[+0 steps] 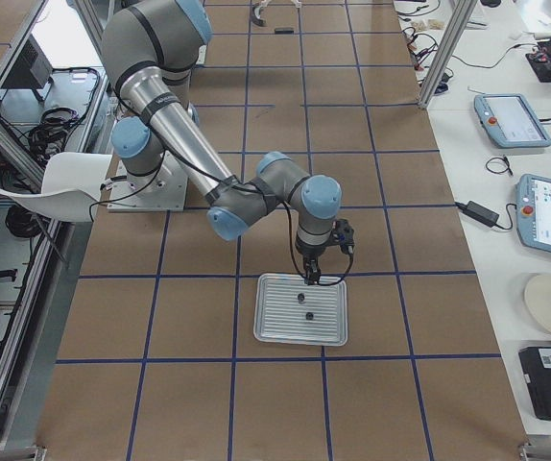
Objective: Place bearing gear from tray to pile
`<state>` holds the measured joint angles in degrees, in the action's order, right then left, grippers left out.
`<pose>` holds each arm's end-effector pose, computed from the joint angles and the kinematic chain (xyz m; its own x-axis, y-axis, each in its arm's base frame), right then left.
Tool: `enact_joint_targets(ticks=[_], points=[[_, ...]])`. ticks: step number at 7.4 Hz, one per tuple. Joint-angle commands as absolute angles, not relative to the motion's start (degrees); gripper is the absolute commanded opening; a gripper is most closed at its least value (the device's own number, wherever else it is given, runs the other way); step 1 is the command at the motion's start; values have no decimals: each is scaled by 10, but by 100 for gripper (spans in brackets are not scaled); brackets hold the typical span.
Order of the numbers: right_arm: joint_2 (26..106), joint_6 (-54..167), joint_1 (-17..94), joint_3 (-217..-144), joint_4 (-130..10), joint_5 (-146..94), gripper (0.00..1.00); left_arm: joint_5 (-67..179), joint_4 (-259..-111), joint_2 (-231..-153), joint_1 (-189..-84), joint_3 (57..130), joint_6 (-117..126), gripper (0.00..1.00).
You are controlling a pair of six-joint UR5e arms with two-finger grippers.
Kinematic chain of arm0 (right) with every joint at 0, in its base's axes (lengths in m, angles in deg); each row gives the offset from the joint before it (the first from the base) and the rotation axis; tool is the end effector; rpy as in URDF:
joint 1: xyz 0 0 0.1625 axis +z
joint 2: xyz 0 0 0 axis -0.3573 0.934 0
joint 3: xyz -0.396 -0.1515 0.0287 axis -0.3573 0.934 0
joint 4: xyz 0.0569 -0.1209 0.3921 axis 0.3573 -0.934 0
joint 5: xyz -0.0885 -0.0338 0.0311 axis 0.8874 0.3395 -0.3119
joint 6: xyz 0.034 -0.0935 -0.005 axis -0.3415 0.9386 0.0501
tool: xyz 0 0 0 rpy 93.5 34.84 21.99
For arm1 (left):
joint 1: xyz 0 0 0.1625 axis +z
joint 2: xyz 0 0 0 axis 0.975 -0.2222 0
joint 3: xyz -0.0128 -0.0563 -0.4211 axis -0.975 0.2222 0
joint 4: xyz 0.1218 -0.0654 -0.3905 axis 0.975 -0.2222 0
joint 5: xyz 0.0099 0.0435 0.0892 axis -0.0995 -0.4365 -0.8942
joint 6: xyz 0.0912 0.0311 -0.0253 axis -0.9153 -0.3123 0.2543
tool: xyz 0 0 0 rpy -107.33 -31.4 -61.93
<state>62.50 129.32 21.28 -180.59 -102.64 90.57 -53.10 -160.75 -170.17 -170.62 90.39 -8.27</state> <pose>-0.3778 -0.5141 0.2814 -0.9870 -0.1422 0.0743 -0.1407 0.9897 0.0253 -0.1660 -0.4704 0.5193 -0.9988 0.0281 0.0412 0.0267 0.9990 -0.0352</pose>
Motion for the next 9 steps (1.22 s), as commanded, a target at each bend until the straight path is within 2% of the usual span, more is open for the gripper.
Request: enact_joint_targets(ticks=[1, 2, 4, 5, 9], points=[[588, 1330, 207, -1801, -1050, 920, 100, -531, -1608, -1702, -1706, 904, -83, 100], [571, 1328, 207, -1798, -1050, 920, 99, -531, -1608, -1702, -1706, 904, -83, 100], [556, 1333, 207, -1793, -1057, 924, 89, -530, -1608, -1702, -1707, 904, -82, 100], [545, 1333, 207, -1793, -1058, 928, 72, -531, -1608, -1702, -1707, 904, -82, 100], [526, 1333, 207, -1791, -1076, 941, 72, -529, -1608, -1702, -1707, 902, -79, 100]])
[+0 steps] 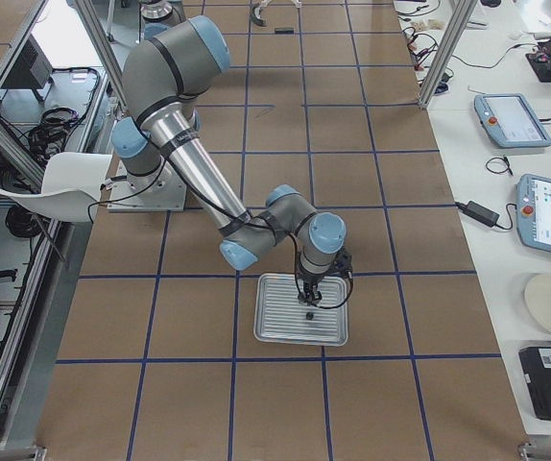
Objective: Place bearing gear from tray to pile
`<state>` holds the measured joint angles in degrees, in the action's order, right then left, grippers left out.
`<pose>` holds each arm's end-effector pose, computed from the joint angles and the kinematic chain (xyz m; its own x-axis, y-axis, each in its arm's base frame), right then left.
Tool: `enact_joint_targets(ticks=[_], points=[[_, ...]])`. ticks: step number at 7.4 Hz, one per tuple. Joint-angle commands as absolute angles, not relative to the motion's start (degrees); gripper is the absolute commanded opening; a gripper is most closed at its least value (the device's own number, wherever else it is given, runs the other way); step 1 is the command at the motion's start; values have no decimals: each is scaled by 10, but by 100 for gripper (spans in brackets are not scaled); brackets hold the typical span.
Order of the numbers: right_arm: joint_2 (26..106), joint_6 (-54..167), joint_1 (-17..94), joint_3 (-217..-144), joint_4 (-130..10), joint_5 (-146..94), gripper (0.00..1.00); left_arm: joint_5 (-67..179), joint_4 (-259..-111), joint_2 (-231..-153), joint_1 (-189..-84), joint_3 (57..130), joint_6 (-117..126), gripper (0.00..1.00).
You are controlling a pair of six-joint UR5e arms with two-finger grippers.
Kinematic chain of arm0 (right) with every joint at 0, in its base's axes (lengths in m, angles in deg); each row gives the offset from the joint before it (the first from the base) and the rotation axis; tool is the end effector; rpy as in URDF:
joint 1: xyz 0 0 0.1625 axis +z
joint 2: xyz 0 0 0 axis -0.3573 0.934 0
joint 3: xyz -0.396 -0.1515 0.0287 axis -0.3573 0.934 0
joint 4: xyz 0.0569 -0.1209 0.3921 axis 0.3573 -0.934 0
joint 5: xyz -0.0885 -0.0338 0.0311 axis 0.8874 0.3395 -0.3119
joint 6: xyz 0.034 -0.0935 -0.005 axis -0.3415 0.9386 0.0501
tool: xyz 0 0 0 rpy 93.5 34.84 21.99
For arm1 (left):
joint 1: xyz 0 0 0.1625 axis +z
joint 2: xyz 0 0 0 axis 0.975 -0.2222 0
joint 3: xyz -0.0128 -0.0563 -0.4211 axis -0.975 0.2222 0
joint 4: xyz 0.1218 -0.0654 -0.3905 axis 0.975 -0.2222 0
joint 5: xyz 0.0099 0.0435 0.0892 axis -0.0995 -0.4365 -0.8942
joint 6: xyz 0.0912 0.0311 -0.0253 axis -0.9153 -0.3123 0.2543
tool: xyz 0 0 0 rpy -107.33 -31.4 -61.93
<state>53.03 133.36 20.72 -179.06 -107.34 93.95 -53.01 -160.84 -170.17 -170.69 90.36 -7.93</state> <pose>-0.4080 -0.5250 0.1961 -0.9771 -0.2060 0.0527 -0.1994 0.9738 0.1096 -0.1667 -0.4701 0.5194 -0.9988 0.0234 0.0430 0.0220 0.9992 -0.0338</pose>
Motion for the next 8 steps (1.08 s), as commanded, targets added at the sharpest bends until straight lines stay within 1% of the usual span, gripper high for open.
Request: enact_joint_targets(ticks=[1, 3, 6, 7, 8], points=[[526, 1333, 207, -1792, -1076, 943, 72, -530, -1609, -1702, -1707, 904, -79, 100], [523, 1332, 207, -1793, -1076, 952, 70, -530, -1609, -1702, -1707, 904, -79, 100], [514, 1332, 207, -1792, -1076, 955, 62, -530, -1609, -1701, -1708, 904, -79, 100], [514, 1332, 207, -1790, -1075, 965, 43, -531, -1609, -1701, -1708, 904, -79, 100], [514, 1331, 207, -1789, -1073, 966, 20, -530, -1609, -1701, -1708, 904, -79, 100]])
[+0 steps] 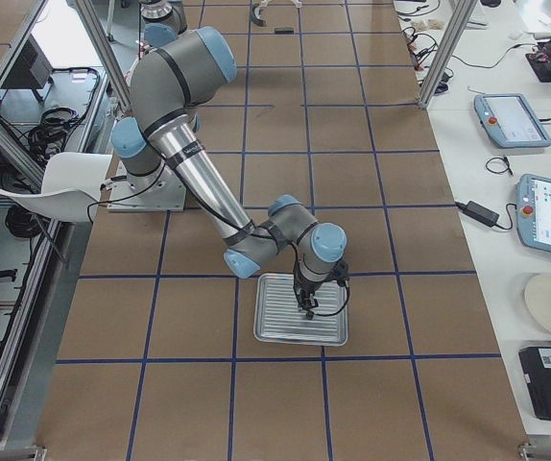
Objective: Place bearing gear from tray to pile
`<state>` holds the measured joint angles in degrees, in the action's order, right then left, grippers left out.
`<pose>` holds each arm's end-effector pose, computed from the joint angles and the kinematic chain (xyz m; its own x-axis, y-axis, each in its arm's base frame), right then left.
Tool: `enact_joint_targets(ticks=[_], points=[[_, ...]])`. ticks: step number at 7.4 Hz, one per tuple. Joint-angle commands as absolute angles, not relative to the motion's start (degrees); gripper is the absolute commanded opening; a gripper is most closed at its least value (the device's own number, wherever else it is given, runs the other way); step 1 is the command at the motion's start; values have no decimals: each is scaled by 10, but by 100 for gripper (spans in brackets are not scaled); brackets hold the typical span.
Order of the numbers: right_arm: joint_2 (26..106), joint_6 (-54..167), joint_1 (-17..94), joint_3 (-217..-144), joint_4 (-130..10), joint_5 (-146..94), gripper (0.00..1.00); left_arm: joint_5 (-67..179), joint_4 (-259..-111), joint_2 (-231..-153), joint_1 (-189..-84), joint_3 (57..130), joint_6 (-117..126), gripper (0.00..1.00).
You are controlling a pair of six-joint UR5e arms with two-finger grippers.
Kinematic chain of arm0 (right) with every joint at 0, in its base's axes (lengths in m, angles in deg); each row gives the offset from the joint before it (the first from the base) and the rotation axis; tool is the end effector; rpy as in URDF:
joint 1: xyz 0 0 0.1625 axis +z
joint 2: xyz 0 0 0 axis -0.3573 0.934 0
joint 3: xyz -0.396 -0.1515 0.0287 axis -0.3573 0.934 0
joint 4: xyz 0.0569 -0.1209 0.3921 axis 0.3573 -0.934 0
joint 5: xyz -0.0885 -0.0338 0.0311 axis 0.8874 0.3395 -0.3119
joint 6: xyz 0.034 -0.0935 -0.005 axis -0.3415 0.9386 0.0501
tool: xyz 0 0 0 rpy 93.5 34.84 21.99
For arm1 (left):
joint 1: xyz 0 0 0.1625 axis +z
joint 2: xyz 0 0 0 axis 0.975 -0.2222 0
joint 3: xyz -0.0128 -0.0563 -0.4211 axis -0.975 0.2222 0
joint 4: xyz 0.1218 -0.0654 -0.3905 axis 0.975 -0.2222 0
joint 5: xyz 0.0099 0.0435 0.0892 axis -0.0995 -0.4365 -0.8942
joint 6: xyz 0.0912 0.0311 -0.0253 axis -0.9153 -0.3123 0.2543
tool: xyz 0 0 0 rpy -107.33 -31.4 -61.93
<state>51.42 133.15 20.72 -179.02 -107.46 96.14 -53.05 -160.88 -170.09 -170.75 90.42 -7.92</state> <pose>-0.4114 -0.5230 0.1788 -0.9773 -0.2056 0.0502 -0.1958 0.9684 0.1548 -0.1671 -0.4693 0.5195 -0.9988 0.0242 0.0422 0.0228 0.9992 -0.0335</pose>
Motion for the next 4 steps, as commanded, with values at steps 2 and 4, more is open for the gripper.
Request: enact_joint_targets(ticks=[2, 4], points=[[515, 1333, 207, -1789, -1069, 976, 0, -529, -1609, -1702, -1707, 903, -79, 100], [540, 1332, 207, -1782, -1052, 977, 0, -531, -1609, -1701, -1707, 904, -79, 100]])
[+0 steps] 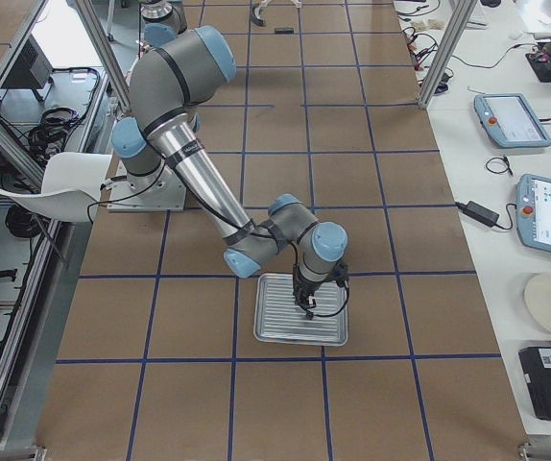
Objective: Place bearing gear from tray to pile
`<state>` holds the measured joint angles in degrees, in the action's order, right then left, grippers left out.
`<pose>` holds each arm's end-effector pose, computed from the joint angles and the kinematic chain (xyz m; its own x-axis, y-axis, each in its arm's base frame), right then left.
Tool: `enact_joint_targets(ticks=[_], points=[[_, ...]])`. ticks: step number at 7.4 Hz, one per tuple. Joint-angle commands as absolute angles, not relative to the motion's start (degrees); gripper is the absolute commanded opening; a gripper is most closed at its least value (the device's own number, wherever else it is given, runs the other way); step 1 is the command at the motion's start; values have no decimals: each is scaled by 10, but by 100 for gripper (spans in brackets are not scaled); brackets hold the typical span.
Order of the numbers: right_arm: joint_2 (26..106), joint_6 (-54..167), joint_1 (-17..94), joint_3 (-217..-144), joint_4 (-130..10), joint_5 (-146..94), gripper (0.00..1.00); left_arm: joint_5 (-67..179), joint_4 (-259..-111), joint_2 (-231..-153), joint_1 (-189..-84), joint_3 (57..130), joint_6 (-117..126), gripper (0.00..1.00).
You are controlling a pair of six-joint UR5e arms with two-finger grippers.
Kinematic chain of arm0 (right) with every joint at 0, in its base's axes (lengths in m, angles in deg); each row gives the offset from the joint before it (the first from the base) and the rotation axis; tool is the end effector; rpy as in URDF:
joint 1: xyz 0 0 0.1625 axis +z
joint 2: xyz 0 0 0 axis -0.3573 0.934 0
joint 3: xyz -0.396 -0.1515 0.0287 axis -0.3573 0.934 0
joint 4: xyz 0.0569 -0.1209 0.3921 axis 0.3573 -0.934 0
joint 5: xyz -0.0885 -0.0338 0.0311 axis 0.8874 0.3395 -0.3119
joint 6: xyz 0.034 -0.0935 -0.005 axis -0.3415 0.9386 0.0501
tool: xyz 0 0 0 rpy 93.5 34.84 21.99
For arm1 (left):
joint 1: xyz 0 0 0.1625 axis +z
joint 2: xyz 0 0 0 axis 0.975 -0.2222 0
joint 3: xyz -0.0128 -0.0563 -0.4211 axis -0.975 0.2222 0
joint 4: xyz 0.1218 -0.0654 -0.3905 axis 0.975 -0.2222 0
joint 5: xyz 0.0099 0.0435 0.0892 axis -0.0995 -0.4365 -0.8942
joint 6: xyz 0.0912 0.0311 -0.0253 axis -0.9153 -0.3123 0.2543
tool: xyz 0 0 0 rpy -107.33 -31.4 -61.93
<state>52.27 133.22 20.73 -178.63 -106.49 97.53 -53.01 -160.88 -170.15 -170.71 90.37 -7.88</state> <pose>-0.4131 -0.5214 0.1901 -0.9758 -0.2086 0.0661 -0.1947 0.9655 0.1732 -0.1669 -0.4698 0.5194 -0.9988 0.0229 0.0430 0.0214 0.9992 -0.0333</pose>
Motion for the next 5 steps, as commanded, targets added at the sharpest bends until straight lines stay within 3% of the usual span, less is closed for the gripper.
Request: enact_joint_targets(ticks=[1, 5], points=[[572, 1319, 213, -1783, -1014, 972, 0, -530, -1609, -1701, -1707, 904, -79, 100], [639, 1135, 385, -1811, -945, 926, 0, -531, -1610, -1701, -1708, 904, -78, 100]])
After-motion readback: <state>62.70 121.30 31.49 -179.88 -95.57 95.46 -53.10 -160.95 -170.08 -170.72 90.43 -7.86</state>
